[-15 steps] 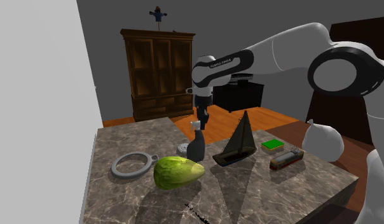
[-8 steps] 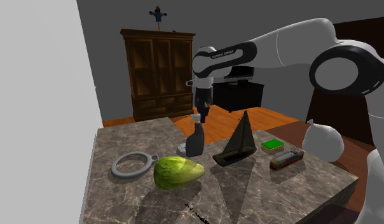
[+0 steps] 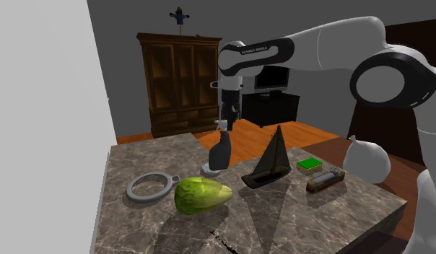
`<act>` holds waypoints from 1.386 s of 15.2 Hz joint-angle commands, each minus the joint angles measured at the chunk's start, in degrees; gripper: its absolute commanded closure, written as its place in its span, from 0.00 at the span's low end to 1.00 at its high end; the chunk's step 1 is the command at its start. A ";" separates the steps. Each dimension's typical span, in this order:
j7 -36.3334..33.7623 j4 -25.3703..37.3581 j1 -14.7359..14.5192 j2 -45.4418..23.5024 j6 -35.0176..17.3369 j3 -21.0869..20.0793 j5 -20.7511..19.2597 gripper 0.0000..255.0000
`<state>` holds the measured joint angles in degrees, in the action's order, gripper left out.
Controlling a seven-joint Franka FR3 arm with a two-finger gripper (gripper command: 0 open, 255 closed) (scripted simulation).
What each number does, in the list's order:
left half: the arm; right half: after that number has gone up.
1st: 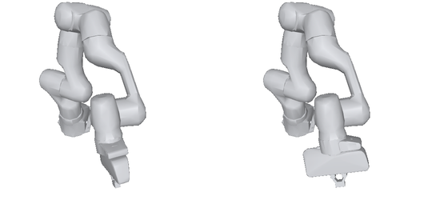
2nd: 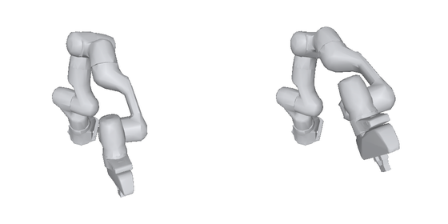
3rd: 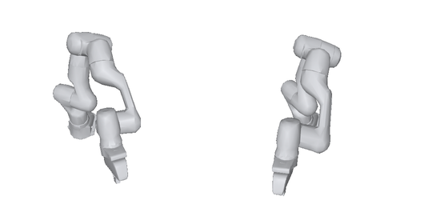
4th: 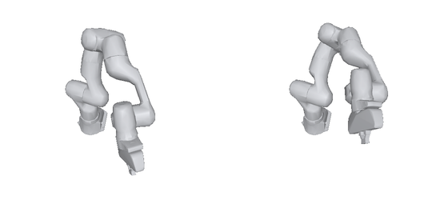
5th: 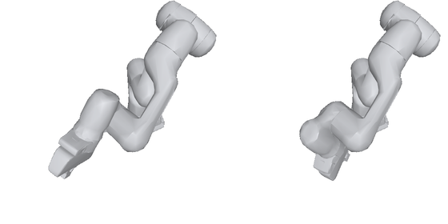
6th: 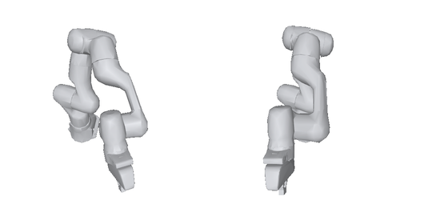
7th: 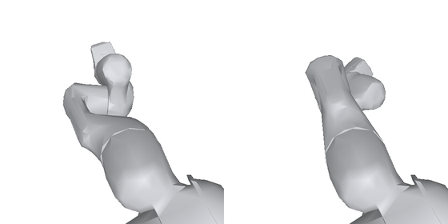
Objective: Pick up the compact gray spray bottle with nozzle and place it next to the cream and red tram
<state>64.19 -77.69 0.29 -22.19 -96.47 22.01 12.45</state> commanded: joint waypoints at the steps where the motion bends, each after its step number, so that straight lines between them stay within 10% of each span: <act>1: -0.09 1.37 0.16 0.13 1.50 0.07 -0.06 1.00; 14: -0.87 15.38 2.28 -2.84 12.54 0.07 0.94 1.00; 21: 5.76 -0.36 3.68 8.10 7.89 2.93 -2.59 1.00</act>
<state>68.88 -76.00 3.63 -15.53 -87.99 24.50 10.39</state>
